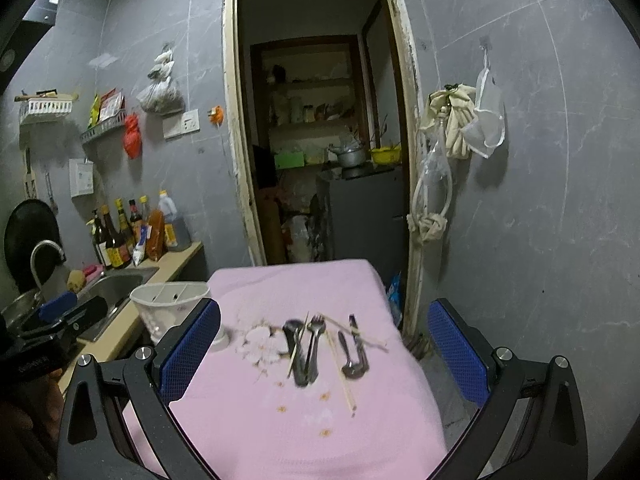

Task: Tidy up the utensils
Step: 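Move both tools down toward the pile of utensils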

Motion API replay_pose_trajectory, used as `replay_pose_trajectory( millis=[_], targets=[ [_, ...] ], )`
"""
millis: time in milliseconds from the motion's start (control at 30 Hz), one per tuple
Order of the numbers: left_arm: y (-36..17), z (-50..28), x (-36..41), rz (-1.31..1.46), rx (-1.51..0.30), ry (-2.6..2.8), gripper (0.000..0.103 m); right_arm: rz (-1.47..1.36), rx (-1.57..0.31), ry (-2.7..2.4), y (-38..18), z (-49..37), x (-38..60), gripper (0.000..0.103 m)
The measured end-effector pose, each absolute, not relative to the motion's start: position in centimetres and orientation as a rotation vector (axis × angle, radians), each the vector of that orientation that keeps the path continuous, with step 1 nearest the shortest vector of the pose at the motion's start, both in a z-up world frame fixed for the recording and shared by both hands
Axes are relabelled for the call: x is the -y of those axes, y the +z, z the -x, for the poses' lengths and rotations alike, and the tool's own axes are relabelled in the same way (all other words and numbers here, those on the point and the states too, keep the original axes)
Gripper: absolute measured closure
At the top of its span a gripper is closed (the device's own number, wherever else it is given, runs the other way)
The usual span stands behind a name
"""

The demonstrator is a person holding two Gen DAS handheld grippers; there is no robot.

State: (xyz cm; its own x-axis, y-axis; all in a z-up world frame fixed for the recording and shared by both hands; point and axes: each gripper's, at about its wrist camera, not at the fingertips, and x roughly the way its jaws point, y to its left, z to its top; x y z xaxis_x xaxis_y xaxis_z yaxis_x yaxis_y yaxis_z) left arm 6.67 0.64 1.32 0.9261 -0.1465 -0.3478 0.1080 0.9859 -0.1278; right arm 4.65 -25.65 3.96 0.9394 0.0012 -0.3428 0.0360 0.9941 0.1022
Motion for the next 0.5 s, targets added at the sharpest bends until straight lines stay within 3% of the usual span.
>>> replay_pose_trajectory(
  millis=[500],
  targets=[
    [-0.2, -18.3, 3.5, 0.111, -0.374, -0.069, 0.001, -0.1, -0.425, 0.044, 1.8, -19.4, 31.3, 0.001]
  ],
)
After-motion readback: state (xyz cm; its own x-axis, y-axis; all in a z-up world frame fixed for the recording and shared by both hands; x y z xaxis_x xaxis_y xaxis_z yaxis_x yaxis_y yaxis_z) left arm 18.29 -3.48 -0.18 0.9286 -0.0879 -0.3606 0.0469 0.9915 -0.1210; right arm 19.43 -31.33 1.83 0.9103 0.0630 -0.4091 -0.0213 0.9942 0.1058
